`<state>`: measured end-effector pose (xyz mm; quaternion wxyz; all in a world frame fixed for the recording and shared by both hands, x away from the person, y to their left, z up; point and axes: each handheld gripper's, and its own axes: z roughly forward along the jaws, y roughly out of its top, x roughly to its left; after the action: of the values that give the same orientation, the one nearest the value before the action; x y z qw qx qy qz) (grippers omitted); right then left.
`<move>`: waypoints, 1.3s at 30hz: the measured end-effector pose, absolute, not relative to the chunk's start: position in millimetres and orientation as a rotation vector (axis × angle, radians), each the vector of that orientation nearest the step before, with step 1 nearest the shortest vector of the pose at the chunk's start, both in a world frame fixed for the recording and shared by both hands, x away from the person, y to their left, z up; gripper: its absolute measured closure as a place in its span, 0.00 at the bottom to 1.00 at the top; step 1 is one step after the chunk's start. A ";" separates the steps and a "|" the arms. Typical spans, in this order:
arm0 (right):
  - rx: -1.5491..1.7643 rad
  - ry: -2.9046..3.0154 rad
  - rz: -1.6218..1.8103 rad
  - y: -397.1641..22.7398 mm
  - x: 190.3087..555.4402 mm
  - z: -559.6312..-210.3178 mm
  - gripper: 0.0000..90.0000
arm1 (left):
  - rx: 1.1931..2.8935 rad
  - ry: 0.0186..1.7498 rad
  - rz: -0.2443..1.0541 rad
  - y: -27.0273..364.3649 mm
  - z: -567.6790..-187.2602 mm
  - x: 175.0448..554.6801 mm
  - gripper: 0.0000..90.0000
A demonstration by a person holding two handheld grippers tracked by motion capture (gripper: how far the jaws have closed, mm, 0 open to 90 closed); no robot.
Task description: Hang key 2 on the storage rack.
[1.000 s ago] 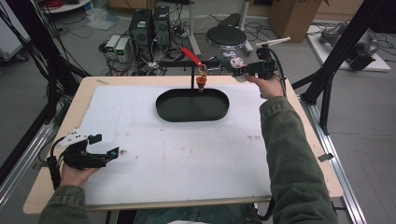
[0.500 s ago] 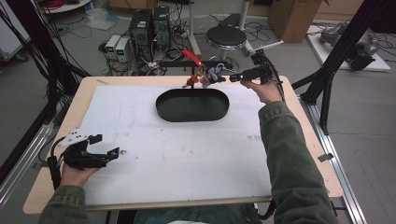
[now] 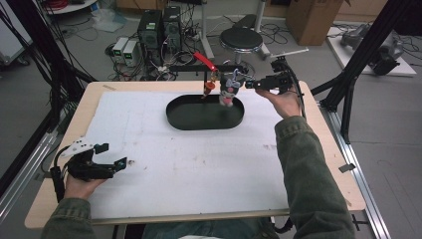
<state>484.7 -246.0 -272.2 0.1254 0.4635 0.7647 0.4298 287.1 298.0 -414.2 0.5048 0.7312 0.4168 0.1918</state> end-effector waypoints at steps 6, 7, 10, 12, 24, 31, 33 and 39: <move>1.322 2.213 1.206 -251.8 468.8 -283.4 0.01 | 1.766 1.006 0.466 297.5 -413.9 286.7 0.05; 1.324 2.215 1.221 -253.5 465.6 -284.9 0.01 | 1.767 1.005 0.466 297.4 -414.0 286.8 0.05; 1.317 2.232 1.192 -256.1 459.6 -287.9 0.01 | 1.771 1.006 0.466 297.0 -413.8 286.6 0.05; 1.311 2.216 1.212 -257.8 454.7 -288.4 0.01 | 1.772 1.006 0.466 297.0 -413.8 286.6 0.06; 1.177 2.193 1.184 -251.0 411.5 -306.1 0.01 | 1.765 1.013 0.469 297.3 -413.9 286.7 0.05; 1.179 2.141 1.247 -252.4 394.7 -313.3 0.01 | 1.771 1.013 0.469 297.4 -414.0 286.9 0.05; 1.195 2.140 1.255 -253.9 391.3 -317.2 0.01 | 1.771 1.014 0.470 297.5 -414.0 286.9 0.06; 1.191 2.167 1.260 -255.8 381.6 -329.7 0.01 | 1.773 1.016 0.465 296.7 -414.3 286.9 0.06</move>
<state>381.6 -255.8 -329.7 0.1821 0.4221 0.7677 0.4465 286.9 296.7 -414.3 0.4994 0.7329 0.4201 0.1923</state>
